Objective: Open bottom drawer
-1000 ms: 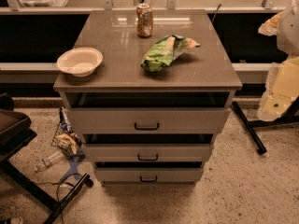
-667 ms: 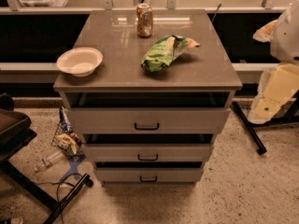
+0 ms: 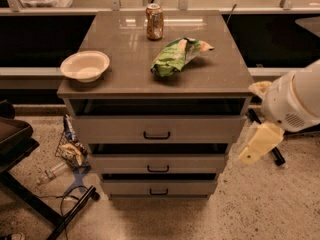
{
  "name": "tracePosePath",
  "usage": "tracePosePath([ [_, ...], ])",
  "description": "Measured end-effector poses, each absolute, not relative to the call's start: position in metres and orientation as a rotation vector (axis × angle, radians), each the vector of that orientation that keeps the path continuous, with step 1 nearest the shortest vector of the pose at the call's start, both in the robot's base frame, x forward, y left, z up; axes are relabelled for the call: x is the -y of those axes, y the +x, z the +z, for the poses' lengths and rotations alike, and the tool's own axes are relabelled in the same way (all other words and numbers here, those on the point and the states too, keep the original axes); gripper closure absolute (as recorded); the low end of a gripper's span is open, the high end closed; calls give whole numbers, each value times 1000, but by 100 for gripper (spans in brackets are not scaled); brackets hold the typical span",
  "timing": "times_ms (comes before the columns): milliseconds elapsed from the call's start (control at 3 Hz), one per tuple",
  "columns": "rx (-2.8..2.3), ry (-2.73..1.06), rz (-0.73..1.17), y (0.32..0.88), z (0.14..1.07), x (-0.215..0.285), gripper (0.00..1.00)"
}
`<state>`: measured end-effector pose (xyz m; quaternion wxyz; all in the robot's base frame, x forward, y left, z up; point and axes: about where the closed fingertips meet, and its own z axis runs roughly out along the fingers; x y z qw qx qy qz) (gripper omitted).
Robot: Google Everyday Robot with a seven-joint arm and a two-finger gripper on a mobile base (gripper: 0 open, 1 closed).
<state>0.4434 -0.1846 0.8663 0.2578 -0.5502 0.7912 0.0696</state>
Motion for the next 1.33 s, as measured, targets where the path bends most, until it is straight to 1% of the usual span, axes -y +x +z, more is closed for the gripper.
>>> tracePosePath([
  [333,-2098,-1394,320,441,801,174,0],
  [667,-2007,-1302,376,449,750,166,0],
  [1000,-1960,-1262,359,460,717,164,0],
  [1333,-1960,-1262,359,460,717,164,0],
])
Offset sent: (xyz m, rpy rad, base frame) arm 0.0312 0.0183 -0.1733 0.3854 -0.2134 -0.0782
